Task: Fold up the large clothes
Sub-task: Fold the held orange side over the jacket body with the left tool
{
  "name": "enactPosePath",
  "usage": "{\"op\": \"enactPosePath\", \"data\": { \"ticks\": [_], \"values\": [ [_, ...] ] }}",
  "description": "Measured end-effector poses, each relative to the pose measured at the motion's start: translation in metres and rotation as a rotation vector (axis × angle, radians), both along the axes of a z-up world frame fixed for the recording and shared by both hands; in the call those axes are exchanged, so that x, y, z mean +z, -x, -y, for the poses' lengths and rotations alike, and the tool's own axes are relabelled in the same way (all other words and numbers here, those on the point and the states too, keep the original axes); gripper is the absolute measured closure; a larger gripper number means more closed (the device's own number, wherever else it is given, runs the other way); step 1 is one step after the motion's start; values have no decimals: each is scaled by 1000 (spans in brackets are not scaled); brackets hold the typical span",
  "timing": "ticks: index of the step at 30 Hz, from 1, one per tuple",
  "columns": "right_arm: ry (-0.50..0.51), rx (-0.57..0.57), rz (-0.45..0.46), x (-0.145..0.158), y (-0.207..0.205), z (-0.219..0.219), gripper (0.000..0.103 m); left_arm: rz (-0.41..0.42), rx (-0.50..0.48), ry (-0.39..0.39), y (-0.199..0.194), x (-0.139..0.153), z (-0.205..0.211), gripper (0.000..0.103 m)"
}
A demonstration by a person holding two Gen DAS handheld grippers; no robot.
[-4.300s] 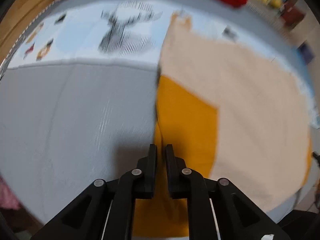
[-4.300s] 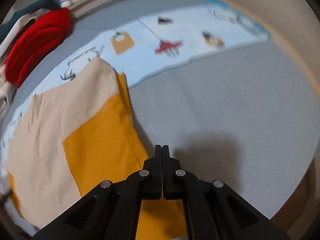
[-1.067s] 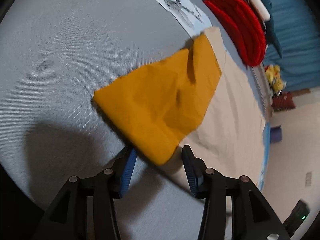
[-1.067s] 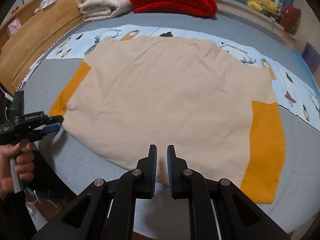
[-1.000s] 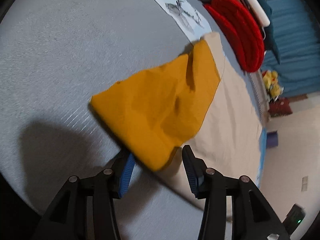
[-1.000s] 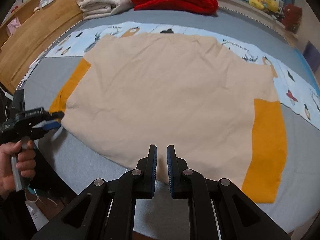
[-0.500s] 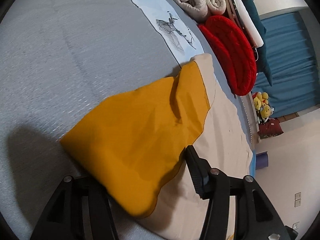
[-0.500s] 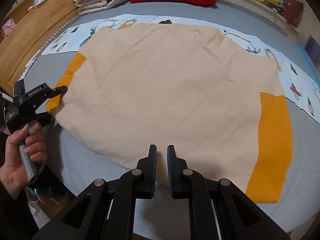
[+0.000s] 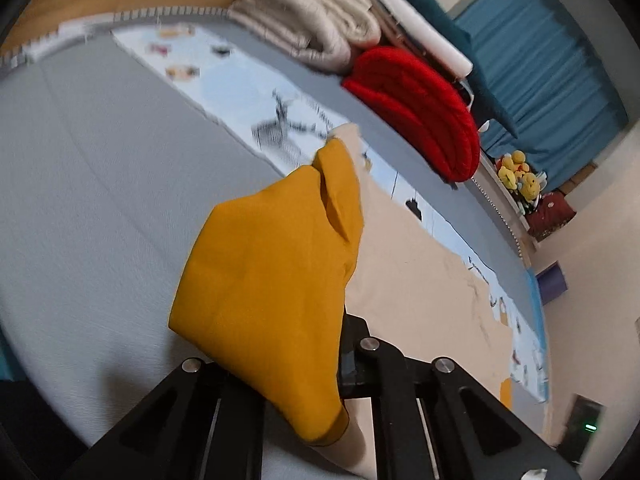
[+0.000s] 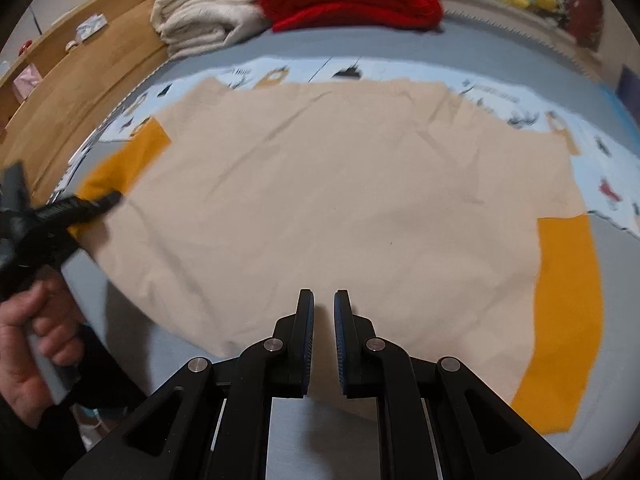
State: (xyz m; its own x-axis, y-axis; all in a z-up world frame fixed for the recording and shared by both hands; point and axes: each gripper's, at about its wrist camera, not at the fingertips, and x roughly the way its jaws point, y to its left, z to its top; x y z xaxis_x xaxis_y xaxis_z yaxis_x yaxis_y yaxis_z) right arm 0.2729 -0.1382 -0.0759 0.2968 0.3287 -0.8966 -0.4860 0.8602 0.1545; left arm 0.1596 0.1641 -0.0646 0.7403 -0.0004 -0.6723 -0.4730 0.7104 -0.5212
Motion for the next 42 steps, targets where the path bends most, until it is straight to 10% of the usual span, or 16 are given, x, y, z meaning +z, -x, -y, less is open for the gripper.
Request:
{"op": "enactPosePath", "data": {
  "ticks": [4,9,14,21,27,32,42],
  "values": [
    [40,76,-116,-30,1,-26,91,-21,-32,-96,20,21,6,94],
    [27,53,30,2,6,-25,91,-34,-101,-256,27,44,37,94],
    [-35,-78,244,59,4,34,81,10,-228,-417,9,80,105,94],
    [-127,-292,297,98,-2,151,60,73,-481,-539,-34,109,244,95],
    [-200,-490,290,110,1,251,60,37,-731,-565,-61,78,362,95],
    [-250,-581,261,110,-2,301,60,-173,-1003,-551,-75,9,433,83],
    [-294,-380,184,99,-1,260,60,-52,-1096,-288,-39,51,338,60]
  ]
}}
